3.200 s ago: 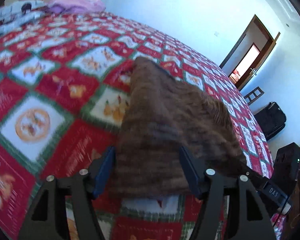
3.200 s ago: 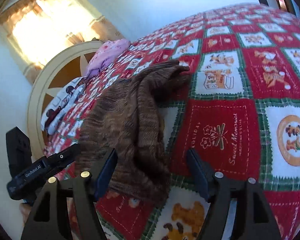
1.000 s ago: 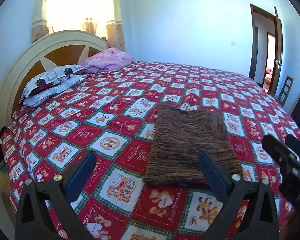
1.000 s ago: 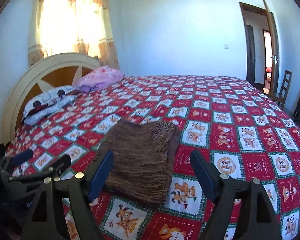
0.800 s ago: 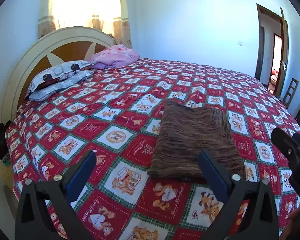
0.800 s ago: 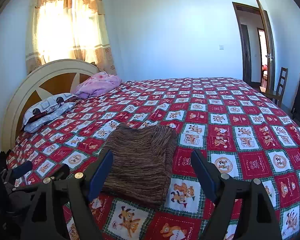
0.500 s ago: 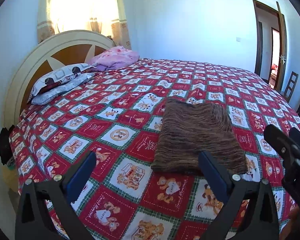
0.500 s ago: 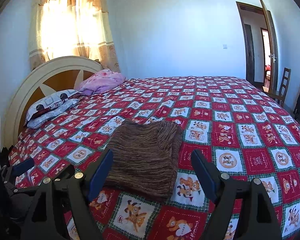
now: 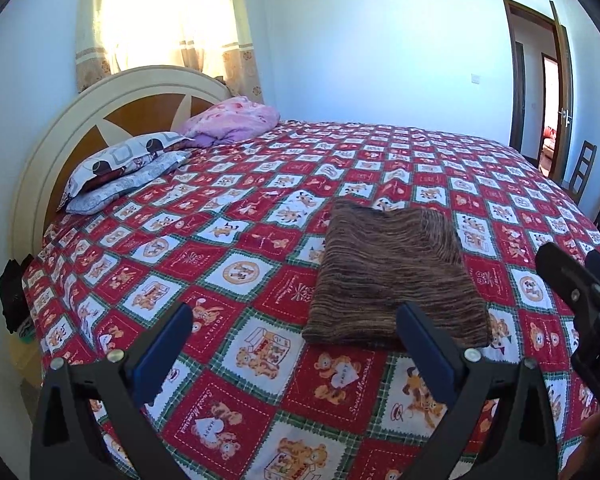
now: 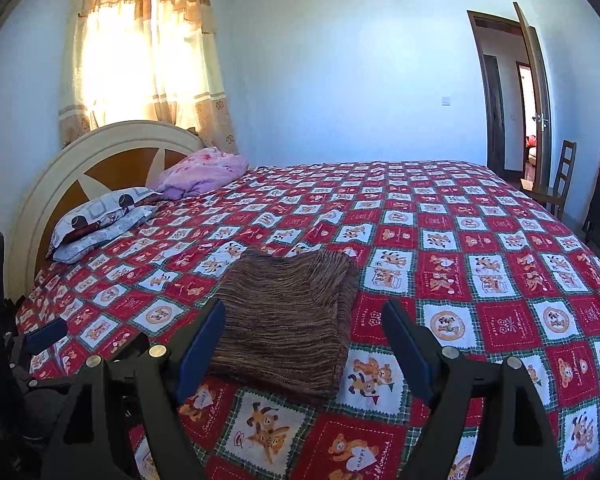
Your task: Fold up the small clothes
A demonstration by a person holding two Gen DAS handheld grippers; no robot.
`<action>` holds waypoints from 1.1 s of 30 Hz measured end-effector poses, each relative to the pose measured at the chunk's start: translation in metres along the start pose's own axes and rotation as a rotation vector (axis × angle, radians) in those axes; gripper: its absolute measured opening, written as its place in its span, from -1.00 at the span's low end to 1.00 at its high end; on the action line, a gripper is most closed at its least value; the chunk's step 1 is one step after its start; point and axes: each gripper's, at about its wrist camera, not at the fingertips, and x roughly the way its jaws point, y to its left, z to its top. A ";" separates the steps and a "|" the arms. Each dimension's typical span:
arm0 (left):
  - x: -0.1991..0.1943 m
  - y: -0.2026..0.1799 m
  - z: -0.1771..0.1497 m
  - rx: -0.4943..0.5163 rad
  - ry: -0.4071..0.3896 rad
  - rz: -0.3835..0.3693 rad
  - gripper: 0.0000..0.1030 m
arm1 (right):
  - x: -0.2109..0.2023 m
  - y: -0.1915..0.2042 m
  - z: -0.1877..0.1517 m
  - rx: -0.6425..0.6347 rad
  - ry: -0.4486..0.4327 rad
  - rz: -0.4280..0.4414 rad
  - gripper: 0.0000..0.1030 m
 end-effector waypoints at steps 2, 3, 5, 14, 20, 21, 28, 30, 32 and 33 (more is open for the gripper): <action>0.000 0.000 0.000 0.000 0.003 0.001 1.00 | 0.000 0.000 0.000 0.002 0.002 0.000 0.57; 0.001 0.000 0.001 0.001 0.006 0.002 1.00 | 0.001 -0.001 0.000 0.002 0.003 -0.001 0.57; 0.002 0.000 0.001 0.003 0.012 -0.001 1.00 | 0.001 -0.001 0.000 0.003 0.002 -0.001 0.57; 0.004 -0.002 0.001 0.007 0.016 -0.001 1.00 | 0.002 -0.006 -0.003 0.016 0.006 -0.010 0.57; 0.005 -0.002 0.000 0.005 0.022 0.002 1.00 | 0.001 -0.006 -0.004 0.020 0.009 -0.012 0.57; 0.006 -0.002 0.000 0.004 0.024 0.002 1.00 | 0.001 -0.006 -0.004 0.019 0.010 -0.012 0.57; 0.011 0.000 0.001 0.002 0.026 0.010 1.00 | 0.002 -0.009 -0.006 0.028 0.004 -0.021 0.57; 0.013 0.001 0.002 0.005 0.021 0.028 1.00 | 0.003 -0.011 -0.006 0.034 0.005 -0.021 0.57; 0.013 0.001 0.003 0.008 0.022 0.032 1.00 | 0.003 -0.011 -0.006 0.036 0.009 -0.022 0.57; 0.013 0.001 0.003 0.006 0.021 0.031 1.00 | 0.003 -0.012 -0.006 0.036 0.009 -0.022 0.57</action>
